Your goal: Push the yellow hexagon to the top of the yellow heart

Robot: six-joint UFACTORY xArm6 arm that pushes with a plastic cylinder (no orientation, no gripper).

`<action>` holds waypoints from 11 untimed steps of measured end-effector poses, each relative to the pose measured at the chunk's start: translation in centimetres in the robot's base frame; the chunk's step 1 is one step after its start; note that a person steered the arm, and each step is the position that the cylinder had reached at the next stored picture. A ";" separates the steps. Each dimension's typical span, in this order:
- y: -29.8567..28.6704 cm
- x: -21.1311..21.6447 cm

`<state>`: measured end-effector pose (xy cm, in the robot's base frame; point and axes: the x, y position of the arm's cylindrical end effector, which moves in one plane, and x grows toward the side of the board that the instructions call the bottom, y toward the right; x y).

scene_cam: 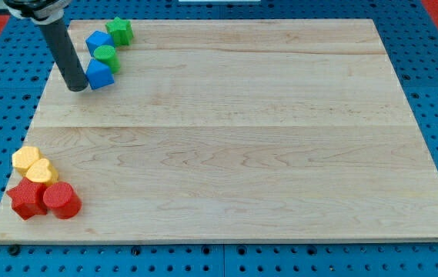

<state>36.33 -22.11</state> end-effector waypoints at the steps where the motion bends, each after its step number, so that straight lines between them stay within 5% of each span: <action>1: 0.5 0.1; 4: 0.2 2.3; 6: -8.4 7.4; 9: -8.2 15.8; 11: -4.4 15.9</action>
